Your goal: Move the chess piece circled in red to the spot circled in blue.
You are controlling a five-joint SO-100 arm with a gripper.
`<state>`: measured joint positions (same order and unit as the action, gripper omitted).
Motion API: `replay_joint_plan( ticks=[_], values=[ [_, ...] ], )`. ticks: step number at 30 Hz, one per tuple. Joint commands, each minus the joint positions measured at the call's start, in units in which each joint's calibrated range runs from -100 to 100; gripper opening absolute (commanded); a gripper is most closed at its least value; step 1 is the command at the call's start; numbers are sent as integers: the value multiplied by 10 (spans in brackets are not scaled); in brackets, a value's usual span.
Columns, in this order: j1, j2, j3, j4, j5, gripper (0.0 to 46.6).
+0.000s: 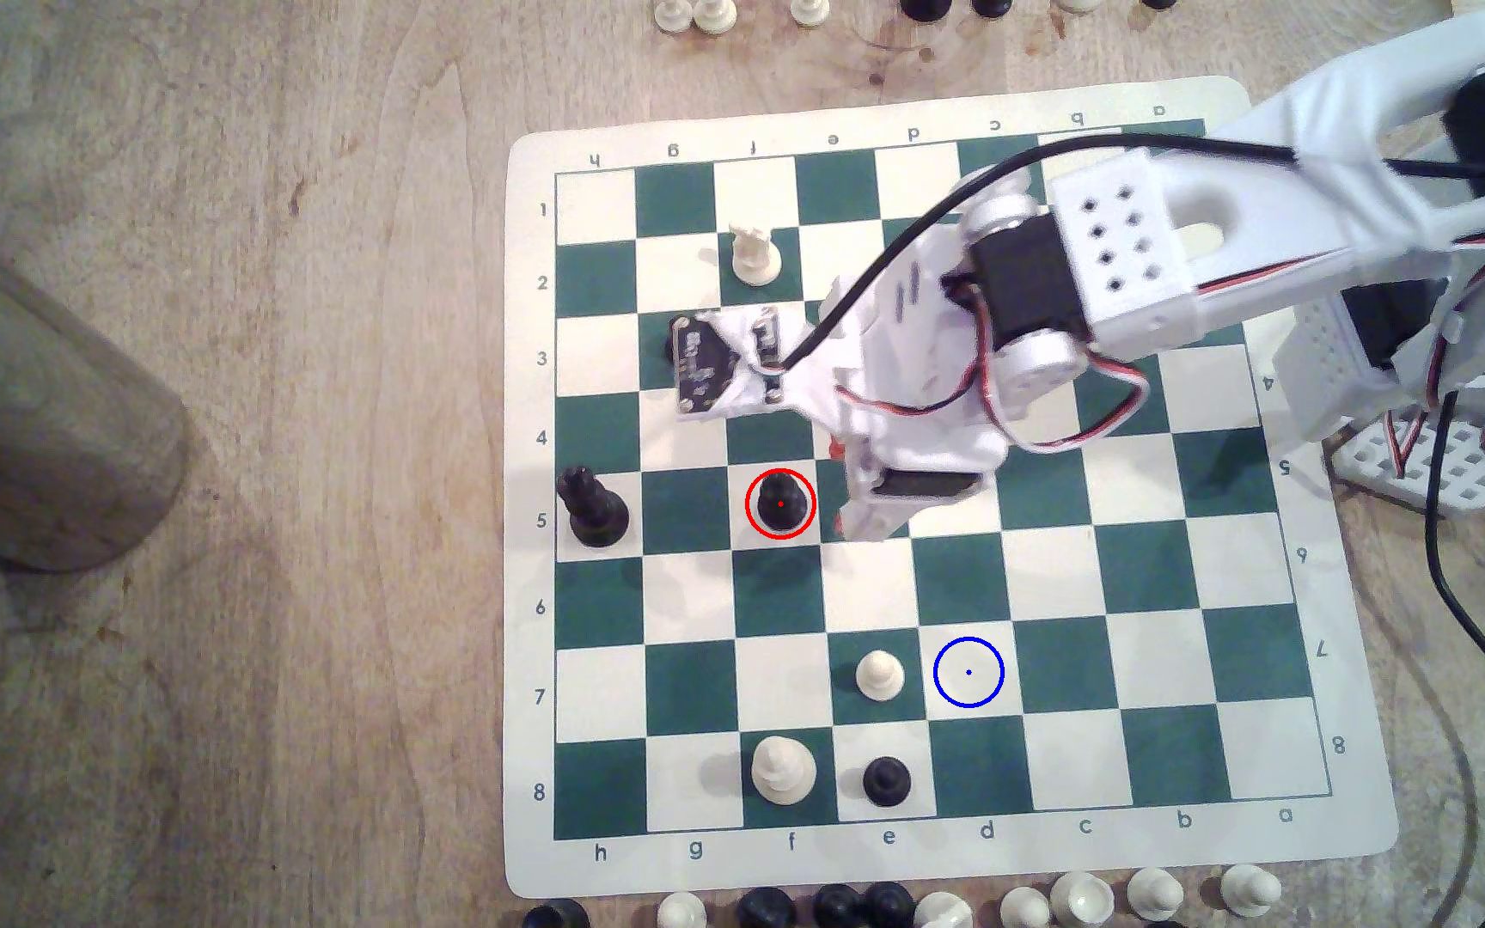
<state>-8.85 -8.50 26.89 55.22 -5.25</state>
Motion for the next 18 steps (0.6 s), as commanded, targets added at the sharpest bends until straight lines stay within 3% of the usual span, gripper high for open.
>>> replay_joint_plan(
  ticks=[1, 18],
  values=[
    [5, 14, -75, 0, -3, 138],
    [23, 77, -113, -5, -1, 142]
  ],
)
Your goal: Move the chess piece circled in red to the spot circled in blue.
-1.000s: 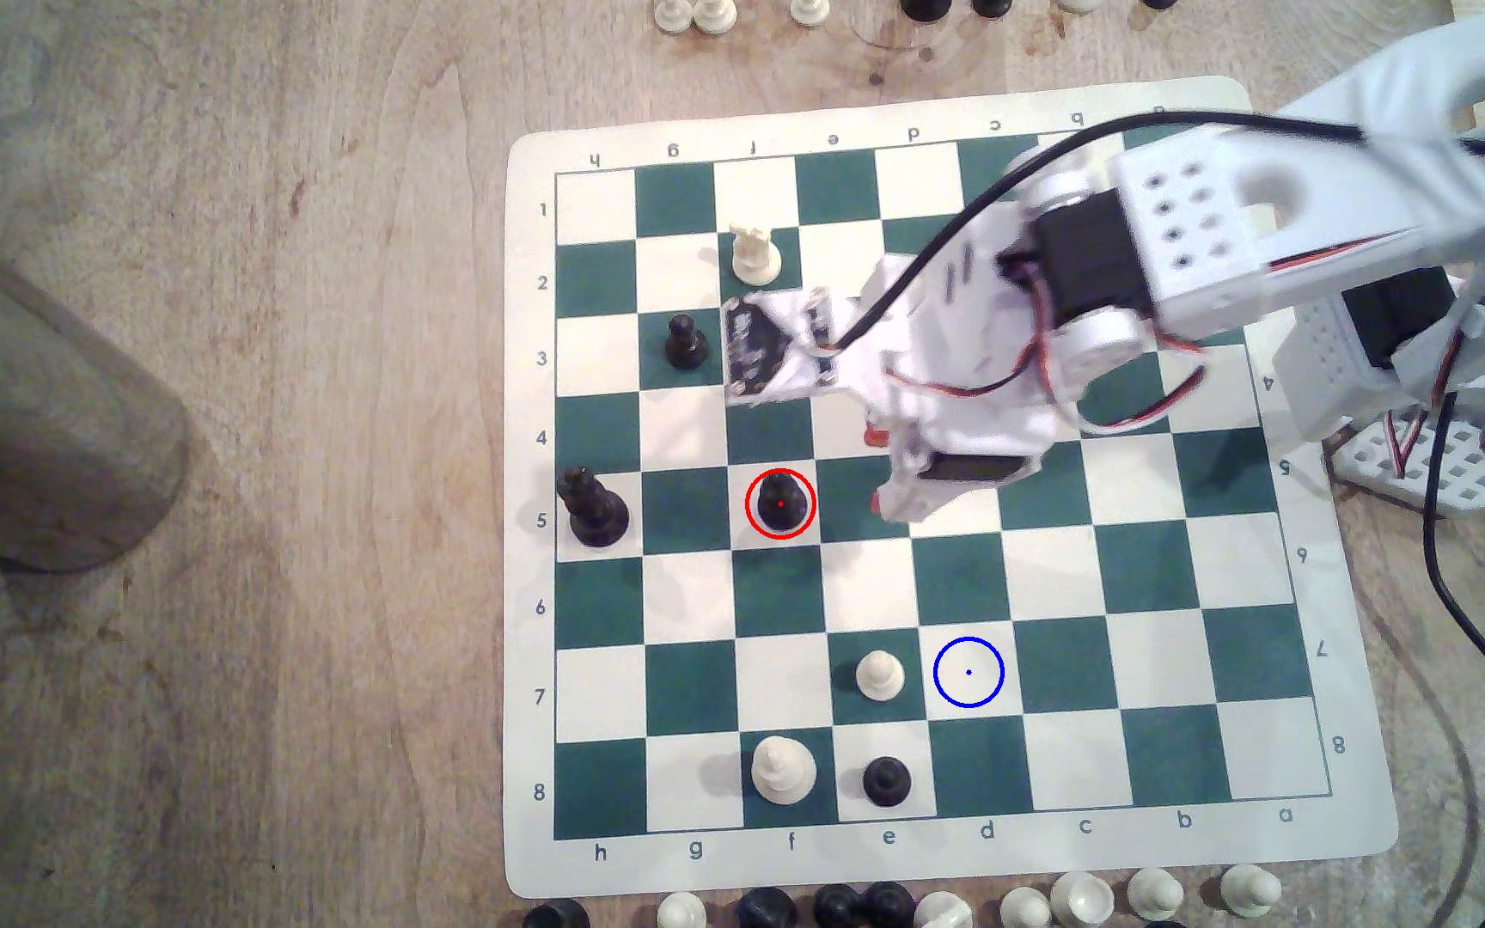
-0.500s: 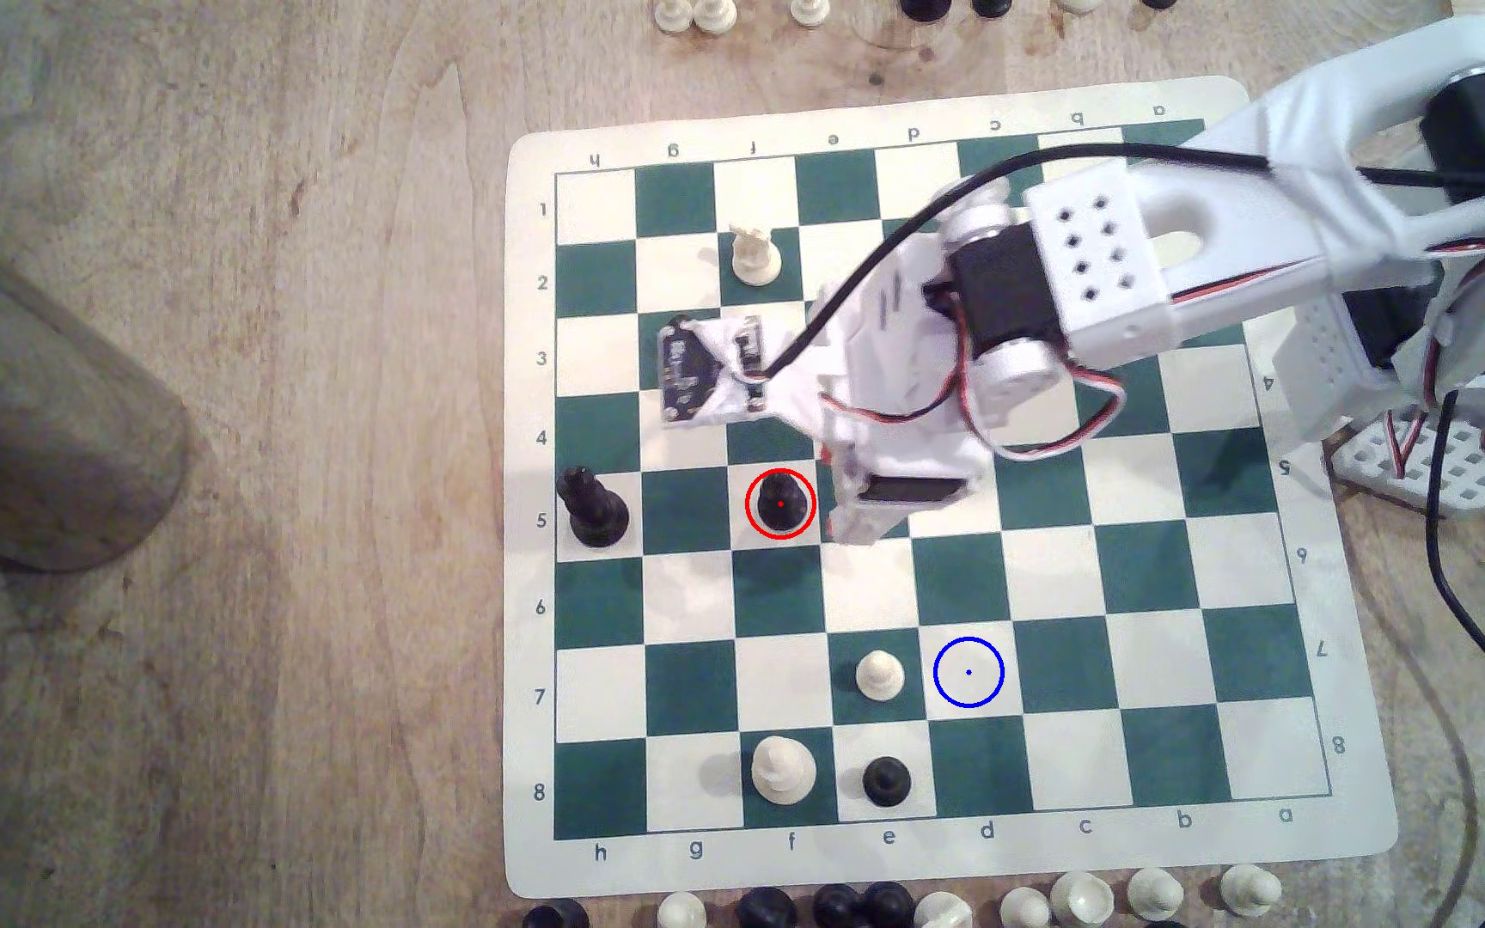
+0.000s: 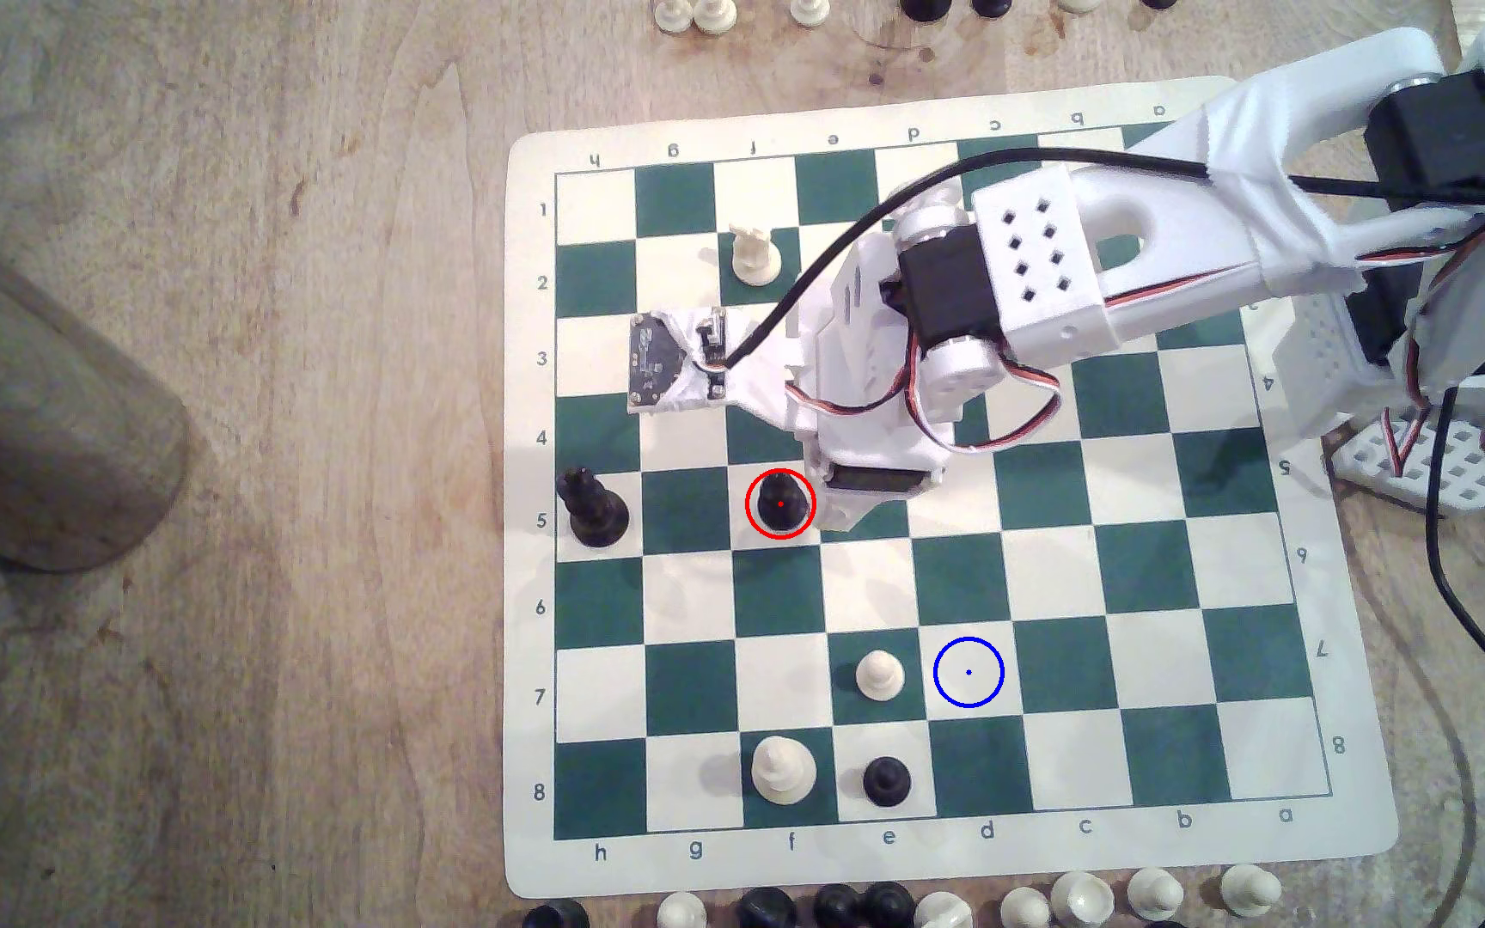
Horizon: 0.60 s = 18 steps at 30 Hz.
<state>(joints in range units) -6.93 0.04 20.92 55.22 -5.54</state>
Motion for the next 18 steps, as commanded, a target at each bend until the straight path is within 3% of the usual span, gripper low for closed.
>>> replay_joint_plan(
  ticks=[1, 18],
  values=[
    [4, -6, -55, -7, 1, 144],
    [11, 23, -85, -53, -5, 156]
  ],
)
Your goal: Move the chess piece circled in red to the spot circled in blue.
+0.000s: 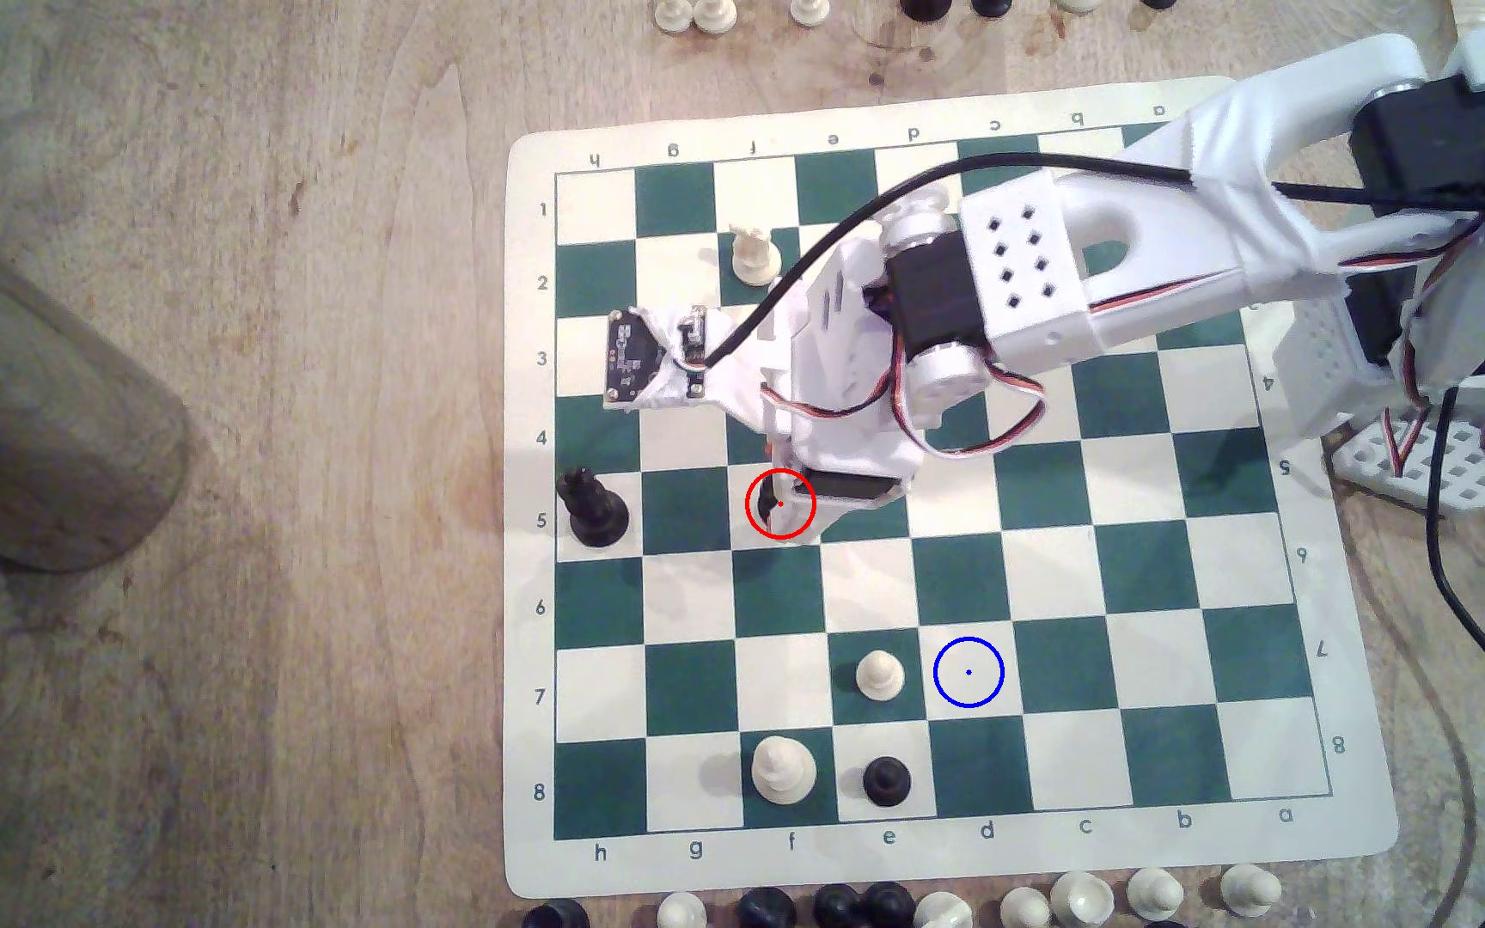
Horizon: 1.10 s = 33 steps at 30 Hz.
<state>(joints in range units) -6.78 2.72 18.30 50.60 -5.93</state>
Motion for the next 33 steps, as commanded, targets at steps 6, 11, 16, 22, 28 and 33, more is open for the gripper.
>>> replay_joint_plan(
  ticks=[6, 11, 16, 22, 28, 33],
  values=[
    [7, -3, -60, -12, -1, 141],
    [6, 2, -60, -12, -1, 134],
    [3, 5, -60, -12, -3, 127],
    [2, 10, -61, -12, -3, 121],
    [2, 14, -65, -12, -4, 106],
    [-2, 17, -70, -9, -4, 2]
  ],
)
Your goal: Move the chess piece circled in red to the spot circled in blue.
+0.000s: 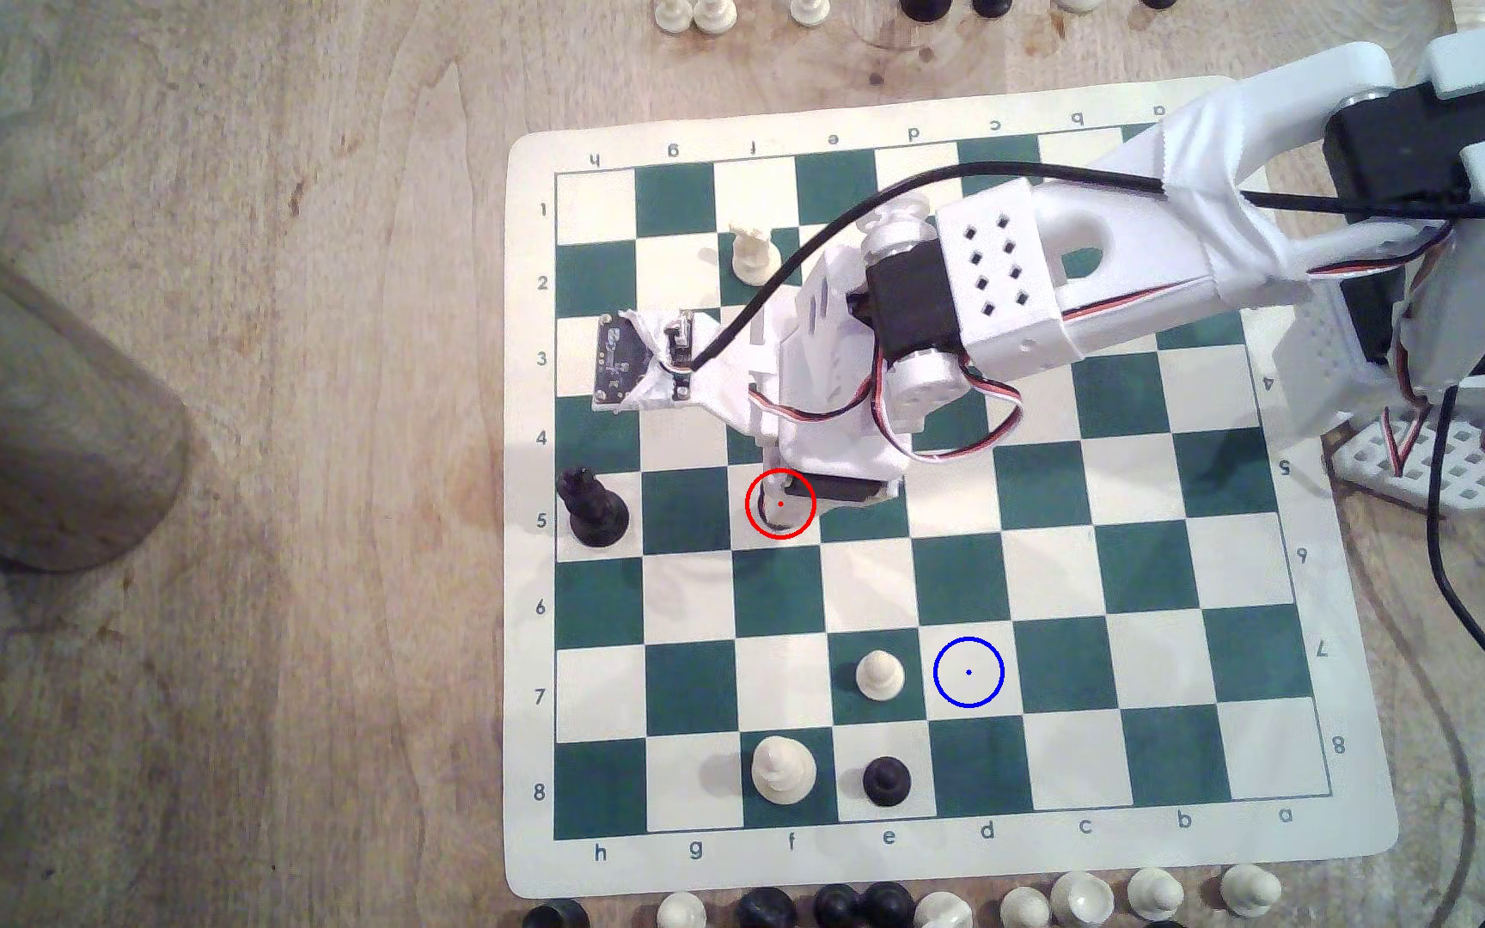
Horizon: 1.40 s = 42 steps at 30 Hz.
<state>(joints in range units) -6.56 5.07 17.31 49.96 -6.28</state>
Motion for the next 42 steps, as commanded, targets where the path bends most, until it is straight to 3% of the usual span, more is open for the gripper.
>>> replay_joint_plan(
  ticks=[1, 13, 21, 27, 36, 42],
  values=[
    [-4, -6, -60, -2, 0, 2],
    [-10, -125, -59, 11, -16, 2],
    [-58, -298, 146, -13, -24, 2],
    [-130, -381, 252, -13, -38, 2],
    [-190, -361, 271, -25, -47, 2],
    [-194, -311, 278, -39, -44, 2]
  ],
)
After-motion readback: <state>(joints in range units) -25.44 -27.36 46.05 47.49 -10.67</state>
